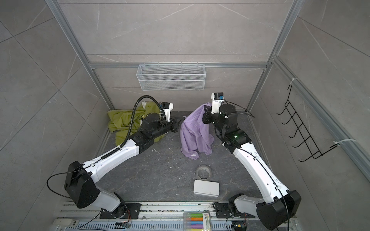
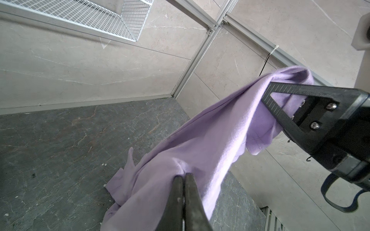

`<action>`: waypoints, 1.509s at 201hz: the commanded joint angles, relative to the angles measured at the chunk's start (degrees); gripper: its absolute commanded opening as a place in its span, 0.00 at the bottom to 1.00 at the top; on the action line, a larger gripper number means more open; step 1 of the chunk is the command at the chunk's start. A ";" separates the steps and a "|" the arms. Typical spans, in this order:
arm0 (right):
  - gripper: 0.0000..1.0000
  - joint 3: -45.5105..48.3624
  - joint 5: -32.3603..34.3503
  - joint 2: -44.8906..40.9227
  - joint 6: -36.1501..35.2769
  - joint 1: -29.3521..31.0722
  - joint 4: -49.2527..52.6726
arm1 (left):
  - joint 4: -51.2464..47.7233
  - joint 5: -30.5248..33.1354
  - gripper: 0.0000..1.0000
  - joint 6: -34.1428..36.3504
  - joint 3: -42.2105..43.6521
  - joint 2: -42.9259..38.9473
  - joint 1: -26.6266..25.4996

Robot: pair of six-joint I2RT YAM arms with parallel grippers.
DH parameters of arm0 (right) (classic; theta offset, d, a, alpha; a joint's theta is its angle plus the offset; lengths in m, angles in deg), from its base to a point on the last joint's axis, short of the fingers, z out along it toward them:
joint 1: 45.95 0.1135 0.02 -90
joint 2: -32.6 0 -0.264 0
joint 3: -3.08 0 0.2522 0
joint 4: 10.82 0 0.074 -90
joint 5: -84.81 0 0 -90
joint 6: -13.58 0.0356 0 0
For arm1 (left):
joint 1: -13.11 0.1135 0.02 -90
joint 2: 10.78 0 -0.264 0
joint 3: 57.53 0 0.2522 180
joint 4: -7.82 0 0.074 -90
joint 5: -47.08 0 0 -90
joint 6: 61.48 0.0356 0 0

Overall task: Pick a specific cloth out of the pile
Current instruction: 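Lower the lavender shirt with both grippers onto the table beside the pile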

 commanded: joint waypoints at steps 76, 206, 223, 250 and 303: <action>0.00 2.77 -3.26 0.78 1.78 -0.22 -2.36 | 5.49 3.01 0.00 0.37 9.63 -3.22 0.50; 0.00 9.62 -5.92 0.80 3.91 0.01 -3.00 | 9.81 5.77 0.00 -0.44 19.30 -2.22 0.50; 0.00 10.30 -6.27 0.70 4.16 0.04 -2.99 | 9.98 5.87 0.00 -0.53 20.08 -2.04 0.48; 0.00 10.99 -6.72 0.14 4.27 0.04 -1.80 | 9.75 5.78 0.00 -0.74 20.71 -1.75 0.50; 0.00 14.31 -8.19 -1.75 4.53 0.25 1.13 | 10.04 7.17 0.00 -1.25 25.03 -3.07 0.49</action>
